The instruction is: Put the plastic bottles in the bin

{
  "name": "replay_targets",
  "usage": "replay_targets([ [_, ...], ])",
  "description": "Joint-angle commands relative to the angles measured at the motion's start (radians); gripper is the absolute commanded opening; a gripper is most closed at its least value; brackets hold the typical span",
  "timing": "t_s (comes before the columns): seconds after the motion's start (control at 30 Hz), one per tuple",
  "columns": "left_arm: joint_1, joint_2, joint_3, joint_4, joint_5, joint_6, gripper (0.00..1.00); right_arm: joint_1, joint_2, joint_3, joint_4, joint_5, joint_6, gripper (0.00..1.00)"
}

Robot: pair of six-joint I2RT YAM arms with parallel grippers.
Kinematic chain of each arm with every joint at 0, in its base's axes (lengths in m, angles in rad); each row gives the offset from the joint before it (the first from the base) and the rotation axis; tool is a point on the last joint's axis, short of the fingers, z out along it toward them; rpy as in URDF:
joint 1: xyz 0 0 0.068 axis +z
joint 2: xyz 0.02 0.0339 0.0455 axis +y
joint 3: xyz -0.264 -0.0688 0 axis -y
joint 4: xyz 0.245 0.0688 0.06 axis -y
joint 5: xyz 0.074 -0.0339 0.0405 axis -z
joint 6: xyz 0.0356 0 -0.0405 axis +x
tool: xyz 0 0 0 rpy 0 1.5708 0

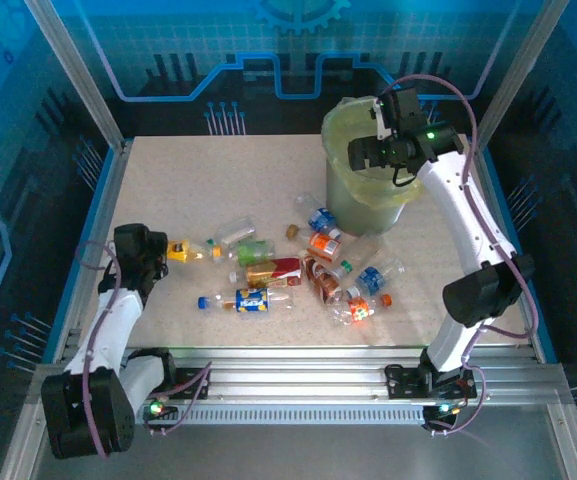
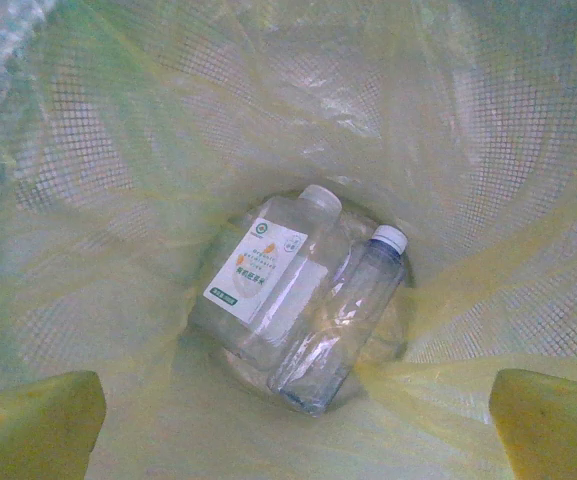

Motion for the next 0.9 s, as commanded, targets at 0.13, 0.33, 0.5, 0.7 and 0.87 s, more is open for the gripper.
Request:
replay_targets([
  [0.13,0.01,-0.042,0.144,-0.065,0.106,0.223,0.36,0.021,-0.081,-0.024,0.016,-0.001,0.01,1.0],
  [0.33,-0.033,-0.02,0.25,-0.031,0.166,0.295,0.35,0.021,-0.114,-0.03,0.02,0.011,0.008,1.0],
  [0.5,-0.143,0.029,0.379,0.011,0.147,0.366,0.34,0.021,-0.137,-0.039,0.026,0.029,0.008,1.0],
  [0.7,-0.294,0.14,0.564,0.112,0.126,0.451,0.32,0.021,-0.171,-0.052,0.041,0.033,0.015,1.0],
  [0.87,-0.406,0.247,0.719,0.209,0.115,0.505,0.32,0.021,-0.21,-0.075,0.057,0.054,0.024,1.0],
])
